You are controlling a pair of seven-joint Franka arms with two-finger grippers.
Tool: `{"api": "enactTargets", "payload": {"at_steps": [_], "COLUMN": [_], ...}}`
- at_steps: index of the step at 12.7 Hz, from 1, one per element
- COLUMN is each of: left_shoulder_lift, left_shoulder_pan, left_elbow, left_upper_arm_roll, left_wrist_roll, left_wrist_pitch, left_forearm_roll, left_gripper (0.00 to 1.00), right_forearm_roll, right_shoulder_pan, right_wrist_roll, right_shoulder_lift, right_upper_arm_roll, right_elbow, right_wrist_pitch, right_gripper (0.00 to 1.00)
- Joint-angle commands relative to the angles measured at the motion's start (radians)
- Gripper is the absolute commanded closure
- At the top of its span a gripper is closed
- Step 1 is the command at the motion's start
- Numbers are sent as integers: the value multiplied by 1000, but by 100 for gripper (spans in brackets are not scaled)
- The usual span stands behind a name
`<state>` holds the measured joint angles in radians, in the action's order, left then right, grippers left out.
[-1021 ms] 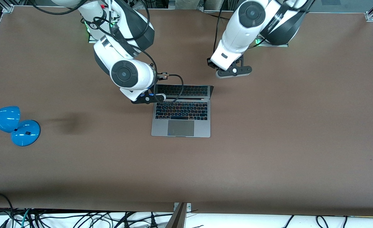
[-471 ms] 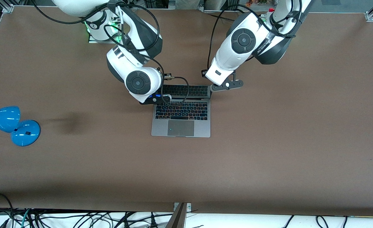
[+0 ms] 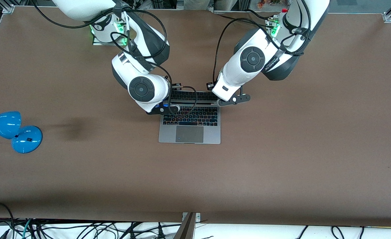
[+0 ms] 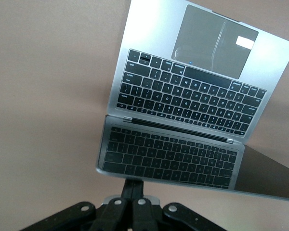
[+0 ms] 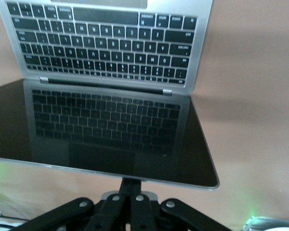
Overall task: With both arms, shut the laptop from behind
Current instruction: 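Lower both grippers behind the raised laptop screen, touching its back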
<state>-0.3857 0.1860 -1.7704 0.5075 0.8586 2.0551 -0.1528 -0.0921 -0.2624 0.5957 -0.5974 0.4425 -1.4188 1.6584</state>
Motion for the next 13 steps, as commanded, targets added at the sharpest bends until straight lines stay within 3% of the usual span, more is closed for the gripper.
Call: {"api": "enactTargets", "payload": {"at_steps": [1, 4, 13], "left_shoulder_lift": [-39, -50, -169], "left_shoulder_pan": [6, 6, 4], "left_elbow": [31, 35, 176], "left_upper_arm_roll": [2, -1, -9], "left_wrist_roll": [17, 17, 39], "left_wrist_pitch": [16, 17, 16], "left_forearm_roll": [33, 32, 119], "left_gripper": [100, 100, 100], "right_forearm_roll": [38, 40, 55], "right_shoulder_pan": [8, 9, 11], "right_wrist_roll": [-4, -10, -85], "right_shoulder_lift": [1, -8, -45], "right_upper_arm_roll": [-1, -21, -51], "right_elbow": [-6, -6, -6], "right_wrist_pitch": [40, 89, 165], "right_gripper": [100, 100, 100]}}
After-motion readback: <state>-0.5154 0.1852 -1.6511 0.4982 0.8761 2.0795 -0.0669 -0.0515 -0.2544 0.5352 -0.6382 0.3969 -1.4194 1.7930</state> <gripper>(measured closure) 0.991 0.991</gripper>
